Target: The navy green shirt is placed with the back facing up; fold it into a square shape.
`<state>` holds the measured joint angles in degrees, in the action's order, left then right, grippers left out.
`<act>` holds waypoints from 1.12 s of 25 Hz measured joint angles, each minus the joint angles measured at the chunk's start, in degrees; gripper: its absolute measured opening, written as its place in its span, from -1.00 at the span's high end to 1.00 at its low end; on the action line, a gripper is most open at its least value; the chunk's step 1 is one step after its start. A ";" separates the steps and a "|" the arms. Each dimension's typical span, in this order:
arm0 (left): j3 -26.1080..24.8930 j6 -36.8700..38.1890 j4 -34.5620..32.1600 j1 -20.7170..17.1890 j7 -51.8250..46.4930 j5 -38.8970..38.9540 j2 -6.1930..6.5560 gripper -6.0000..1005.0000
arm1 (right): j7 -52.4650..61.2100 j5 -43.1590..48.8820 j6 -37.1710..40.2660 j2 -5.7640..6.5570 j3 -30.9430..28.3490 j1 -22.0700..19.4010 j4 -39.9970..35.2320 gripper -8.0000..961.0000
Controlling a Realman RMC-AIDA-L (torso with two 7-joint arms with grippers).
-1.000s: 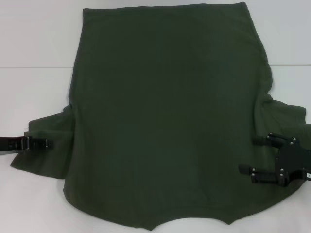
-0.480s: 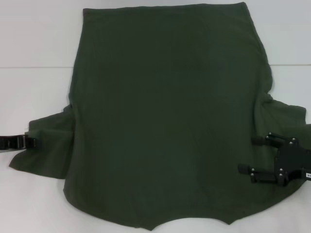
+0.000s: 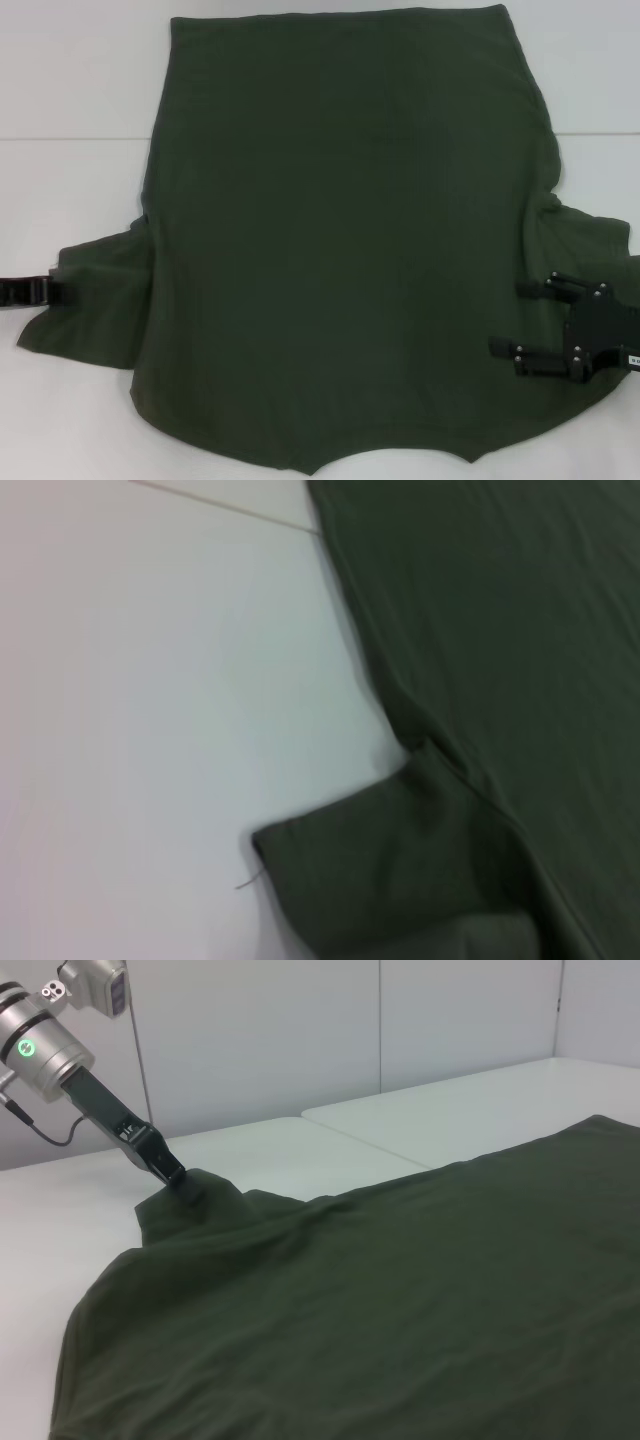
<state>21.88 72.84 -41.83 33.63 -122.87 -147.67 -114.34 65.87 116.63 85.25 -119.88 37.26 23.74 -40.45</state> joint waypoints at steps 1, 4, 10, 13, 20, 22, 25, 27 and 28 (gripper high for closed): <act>0.00 -0.03 -0.15 -0.05 0.01 -0.02 0.00 0.94 | -0.05 0.00 0.00 0.00 0.00 0.00 0.00 -0.91; -0.41 -0.29 -2.07 -0.49 0.05 -0.10 0.02 0.95 | -0.19 0.00 0.00 0.00 -0.06 -0.02 -0.02 -0.91; -1.99 -0.67 -4.08 -0.31 -0.24 -0.94 0.93 0.95 | -0.35 0.00 -0.65 0.00 -0.02 -0.02 -0.11 -0.91; -1.85 -0.56 -4.91 0.20 -0.83 -2.20 1.10 0.95 | -0.37 0.00 -0.86 0.00 0.00 -0.02 -0.05 -0.91; -0.71 1.11 -5.23 1.59 -2.86 -2.38 1.37 0.95 | -0.39 0.00 -0.89 0.00 0.00 -0.02 0.03 -0.91; 0.63 2.37 -5.43 2.41 -5.38 -2.38 1.59 0.95 | -0.39 0.00 -0.89 0.00 0.00 -0.01 0.16 -0.91; 2.39 5.49 -6.24 3.95 -9.29 -2.38 2.02 0.95 | -0.39 0.01 -0.96 0.00 0.00 -0.01 0.19 -0.91; 3.47 8.82 -6.98 5.69 -13.01 -2.36 2.36 0.95 | -0.40 0.00 -1.11 -0.04 0.01 0.03 0.25 -0.91; 3.98 10.28 -7.21 6.56 -14.75 -2.35 2.49 0.95 | -0.41 0.00 -1.21 -0.07 0.01 0.06 0.28 -0.91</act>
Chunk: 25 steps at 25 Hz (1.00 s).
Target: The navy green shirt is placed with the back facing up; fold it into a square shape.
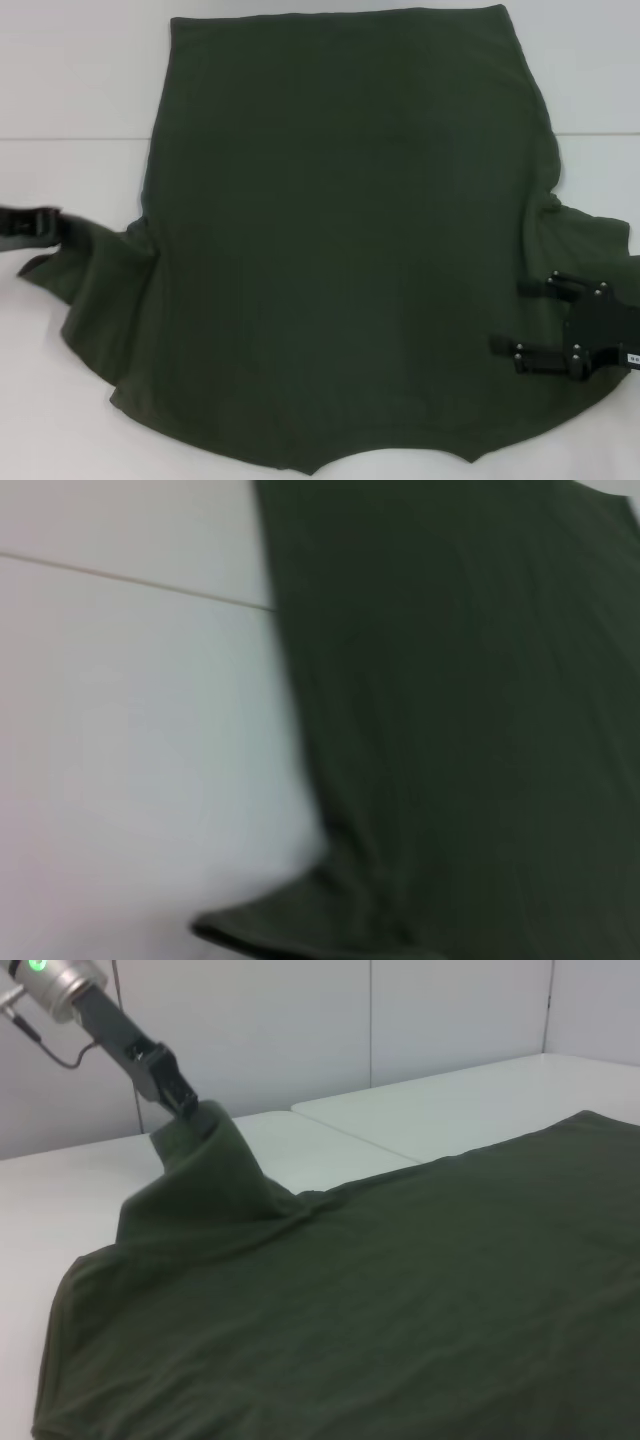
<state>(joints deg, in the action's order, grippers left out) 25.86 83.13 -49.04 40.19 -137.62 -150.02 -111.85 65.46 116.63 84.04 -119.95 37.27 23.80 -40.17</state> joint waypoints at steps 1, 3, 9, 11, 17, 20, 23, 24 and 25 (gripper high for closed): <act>0.74 1.30 -0.14 0.82 -1.76 0.02 0.05 0.95 | -0.01 0.00 -0.11 -0.04 0.09 0.05 0.05 -0.91; 3.04 3.38 -0.18 2.63 -5.21 0.14 0.08 0.95 | -0.01 0.00 -0.17 -0.09 0.36 0.07 0.09 -0.91; 6.60 4.53 0.13 5.53 -8.23 0.52 -2.27 0.93 | 0.08 0.00 -0.18 -0.11 0.70 0.07 0.72 -0.91; 6.62 3.75 0.24 5.71 -8.33 0.57 -3.14 0.91 | 0.08 0.00 -0.14 -0.11 0.71 -0.01 0.78 -0.91; 6.52 0.24 3.79 5.53 -6.65 3.85 -4.15 0.67 | 0.04 -0.01 -0.06 -0.11 0.70 -0.01 1.00 -0.91; 6.14 -0.90 8.11 4.85 -3.99 9.78 -3.87 0.40 | 0.02 -0.01 -0.18 -0.11 0.70 0.13 1.33 -0.91; 6.07 -2.21 11.68 4.25 -2.71 13.13 -3.48 0.12 | 0.02 -0.01 -0.26 -0.11 0.69 0.16 1.37 -0.91; 6.07 -2.42 12.51 4.11 -2.58 13.67 -3.44 0.02 | 0.02 -0.04 -0.29 -0.11 0.67 0.16 1.37 -0.91; 6.13 -2.45 12.94 3.94 -2.56 13.84 -3.43 -0.01 | 0.02 -0.09 -0.32 -0.11 0.66 0.17 1.37 -0.91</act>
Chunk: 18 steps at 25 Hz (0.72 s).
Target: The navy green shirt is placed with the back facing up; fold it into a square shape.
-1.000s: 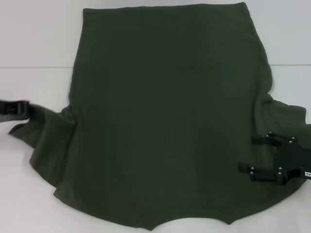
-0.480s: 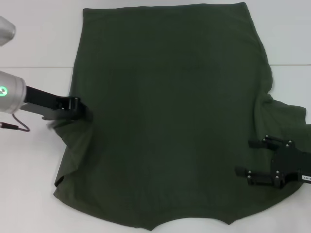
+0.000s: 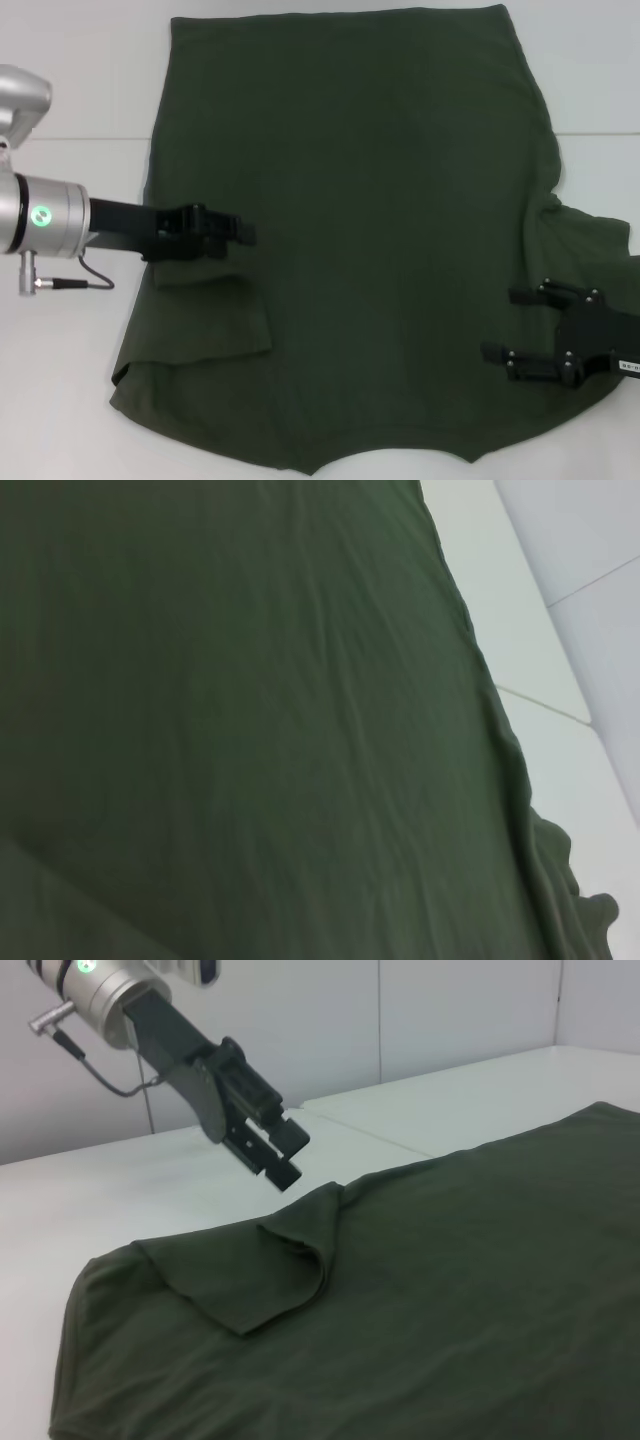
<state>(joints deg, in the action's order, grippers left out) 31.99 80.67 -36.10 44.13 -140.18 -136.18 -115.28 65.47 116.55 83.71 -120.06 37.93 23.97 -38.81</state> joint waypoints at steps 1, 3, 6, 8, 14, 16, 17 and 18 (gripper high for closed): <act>0.11 -0.03 0.21 -0.20 0.11 0.06 0.00 -0.05 | 0.00 -0.04 -0.04 0.00 -0.01 0.01 0.00 -0.91; 0.16 -0.24 -0.20 -0.78 0.80 0.00 0.04 -0.13 | 0.00 -0.14 -0.09 0.00 -0.15 0.02 -0.02 -0.91; -1.03 -0.29 -1.27 -2.42 2.42 0.49 0.44 -0.24 | 0.12 -0.24 -0.13 0.04 -0.49 0.03 -0.03 -0.91; -3.51 0.65 -1.77 -3.87 5.34 1.73 0.62 -0.32 | 0.68 -0.30 -0.18 0.05 -0.68 0.03 -0.02 -0.91; -9.57 5.20 -2.15 -11.71 39.44 11.97 -2.73 -0.69 | 4.87 -2.49 -0.41 0.12 -3.65 -0.05 -0.01 -0.91; -9.60 5.23 -2.51 -14.17 51.69 14.01 -4.55 -0.86 | 5.87 -3.76 -0.09 0.16 -4.72 -0.37 -0.64 -0.91; -9.88 5.11 -2.82 -16.38 61.55 15.76 -6.20 -0.86 | 6.47 -4.24 0.12 0.16 -5.04 -0.55 -1.05 -0.91; -9.88 5.11 -2.82 -16.38 61.55 15.76 -6.20 -0.86 | 7.46 -4.70 0.17 0.23 -5.26 -0.80 -1.61 -0.91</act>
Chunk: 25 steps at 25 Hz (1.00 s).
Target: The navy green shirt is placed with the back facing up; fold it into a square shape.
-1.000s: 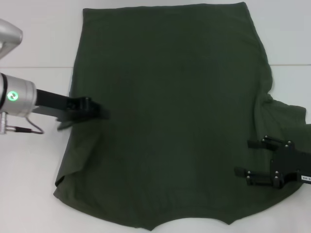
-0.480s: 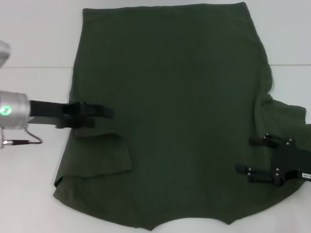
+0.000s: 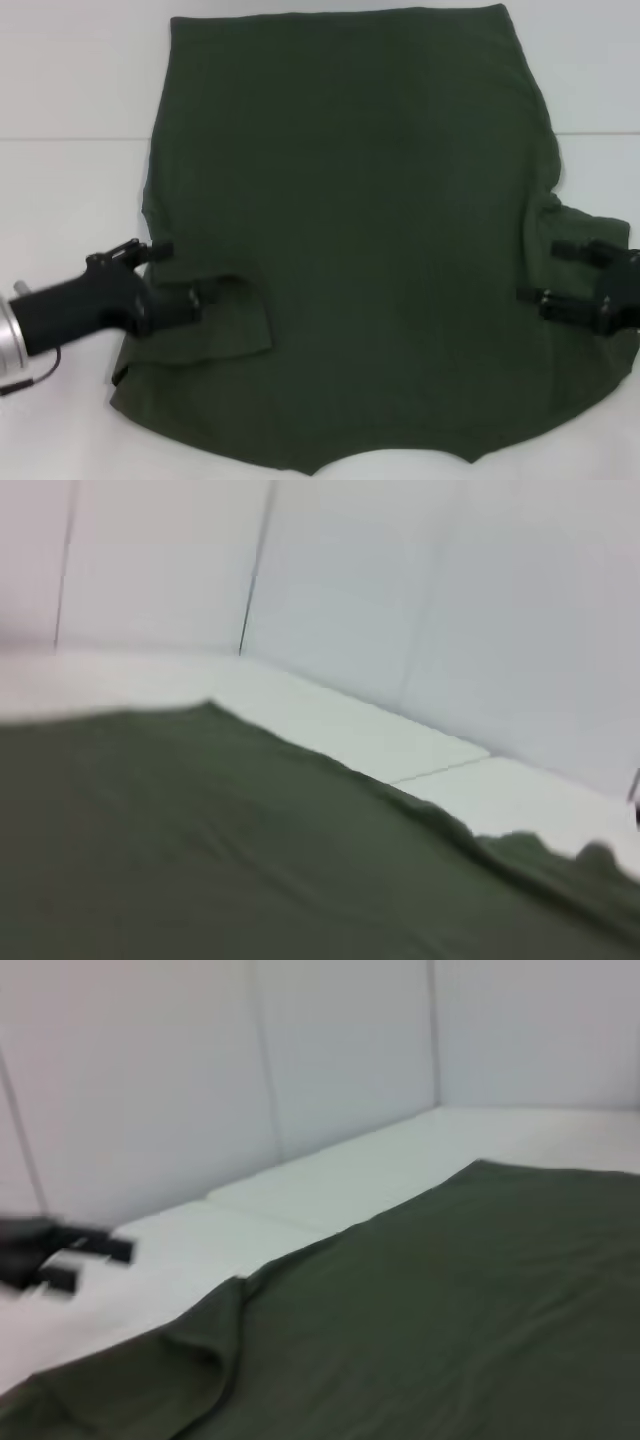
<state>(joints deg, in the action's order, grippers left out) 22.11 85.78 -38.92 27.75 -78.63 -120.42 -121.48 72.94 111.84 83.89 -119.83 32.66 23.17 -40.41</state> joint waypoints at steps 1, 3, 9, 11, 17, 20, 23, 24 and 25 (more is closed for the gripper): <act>0.46 0.05 0.03 -3.60 16.58 2.85 -2.27 -0.86 | 1.17 -0.19 0.01 0.03 -0.12 -0.18 -0.62 -0.91; 1.47 -0.16 0.32 -4.23 20.78 2.74 -2.44 -0.86 | 4.77 -0.28 -0.18 0.16 -0.35 -0.66 -2.59 -0.91; 2.94 -1.84 0.45 -4.01 15.75 1.17 -2.20 -0.87 | 17.71 0.52 -0.42 0.38 -0.82 -2.53 -10.70 -0.91; 2.74 -2.79 0.52 -2.57 5.21 1.65 -1.49 -0.87 | 21.39 1.43 -0.48 0.49 -0.83 -2.64 -12.45 -0.91; 2.67 -5.41 5.67 4.29 -41.09 -4.73 3.39 -0.86 | 25.97 5.85 -1.27 0.40 -0.47 -1.35 -13.79 -0.91; 2.37 -3.90 7.03 5.74 -52.94 -6.23 4.29 -0.86 | 25.42 6.29 -1.57 0.10 0.03 -1.23 -13.71 -0.91; 2.23 -4.04 7.73 5.91 -57.99 -5.57 4.27 -0.86 | 22.78 6.33 -1.44 0.07 0.99 -1.23 -12.93 -0.91; 2.21 -4.57 8.02 5.93 -59.12 -5.43 4.25 -0.86 | 21.01 6.34 -1.24 0.04 1.44 -1.35 -12.54 -0.91; 2.20 -5.45 8.36 5.97 -60.56 -5.47 4.29 -0.86 | 19.09 6.32 -0.92 0.02 1.87 -1.47 -12.11 -0.91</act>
<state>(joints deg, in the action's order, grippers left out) 24.31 80.33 -30.57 33.72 -139.19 -125.89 -117.19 92.02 118.17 82.97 -119.81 34.53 21.70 -52.52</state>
